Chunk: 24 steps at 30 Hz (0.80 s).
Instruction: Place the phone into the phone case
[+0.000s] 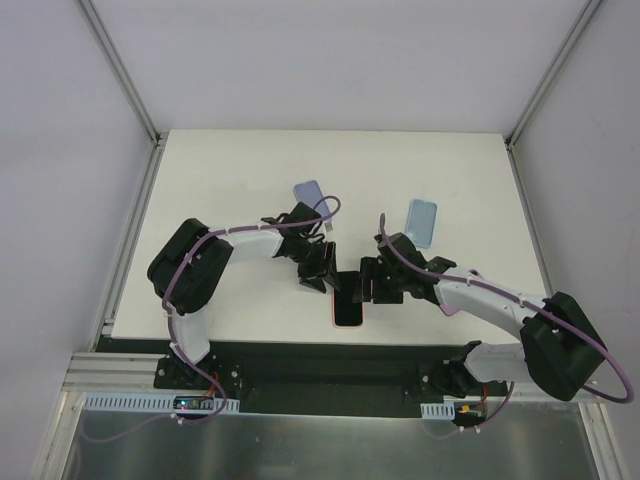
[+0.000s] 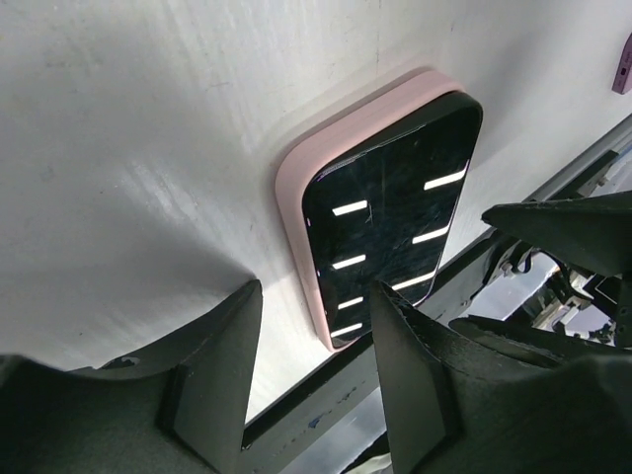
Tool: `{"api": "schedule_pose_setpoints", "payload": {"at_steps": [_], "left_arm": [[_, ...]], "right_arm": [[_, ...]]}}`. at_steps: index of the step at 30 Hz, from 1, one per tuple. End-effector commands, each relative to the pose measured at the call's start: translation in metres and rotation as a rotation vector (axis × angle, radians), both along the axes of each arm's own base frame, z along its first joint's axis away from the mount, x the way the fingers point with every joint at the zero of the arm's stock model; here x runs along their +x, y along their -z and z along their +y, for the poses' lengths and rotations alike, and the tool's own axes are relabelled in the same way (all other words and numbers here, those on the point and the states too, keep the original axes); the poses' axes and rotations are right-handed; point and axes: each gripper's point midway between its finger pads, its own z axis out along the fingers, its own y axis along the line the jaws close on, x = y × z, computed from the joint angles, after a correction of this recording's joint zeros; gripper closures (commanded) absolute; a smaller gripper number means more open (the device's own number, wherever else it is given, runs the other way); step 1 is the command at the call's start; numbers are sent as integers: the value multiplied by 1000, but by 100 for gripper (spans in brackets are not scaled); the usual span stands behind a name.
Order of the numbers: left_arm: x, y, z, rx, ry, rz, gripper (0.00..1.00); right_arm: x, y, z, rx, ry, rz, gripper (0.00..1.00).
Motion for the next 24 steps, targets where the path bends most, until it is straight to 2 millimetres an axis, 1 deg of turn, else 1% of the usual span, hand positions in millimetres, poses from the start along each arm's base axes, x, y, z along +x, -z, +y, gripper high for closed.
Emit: {"api": "schedule_pose_setpoints", "payload": {"at_steps": [1, 3, 7, 8, 10, 11, 12, 14, 15, 16, 17, 18, 20, 21, 23, 24], "left_arm": [[0, 12, -1, 31, 10, 6, 53], [-1, 13, -2, 32, 12, 9, 53], [-1, 11, -4, 22, 10, 20, 56], [-1, 8, -7, -1, 18, 17, 59], [-3, 6, -8, -16, 18, 22, 63], [-5, 3, -9, -30, 22, 28, 67], [-6, 3, -9, -35, 17, 34, 69], [-8, 1, -10, -50, 19, 39, 78], [-11, 2, -10, -58, 21, 48, 85], [-12, 2, -10, -63, 23, 48, 86], [-13, 3, -9, -60, 22, 53, 87], [-16, 5, -7, -58, 25, 56, 89], [-17, 4, -5, -63, 20, 52, 90], [-21, 5, -4, -62, 17, 60, 91], [-21, 1, -6, -87, 18, 53, 91], [-23, 1, -5, -91, 15, 63, 91]], "right_arm": [[4, 8, 5, 19, -21, -14, 36], [8, 11, 12, 45, -23, -18, 36], [9, 19, 22, 64, -38, 9, 36], [8, 21, 26, 69, -46, 17, 36], [9, 21, 31, 70, -45, 17, 36], [8, 21, 35, 68, -54, 15, 35], [6, 24, 35, 60, -55, 24, 35], [6, 24, 40, 79, -64, 33, 35], [8, 23, 44, 111, -66, 31, 35], [5, 18, 51, 173, -83, 56, 35], [13, 15, 50, 214, -64, 60, 35], [19, 10, 55, 264, -69, 42, 35], [22, 3, 57, 315, -77, 45, 35], [25, -5, 61, 343, -88, 21, 35], [22, -15, 67, 395, -114, 19, 35], [25, -23, 73, 441, -112, 8, 35]]}}
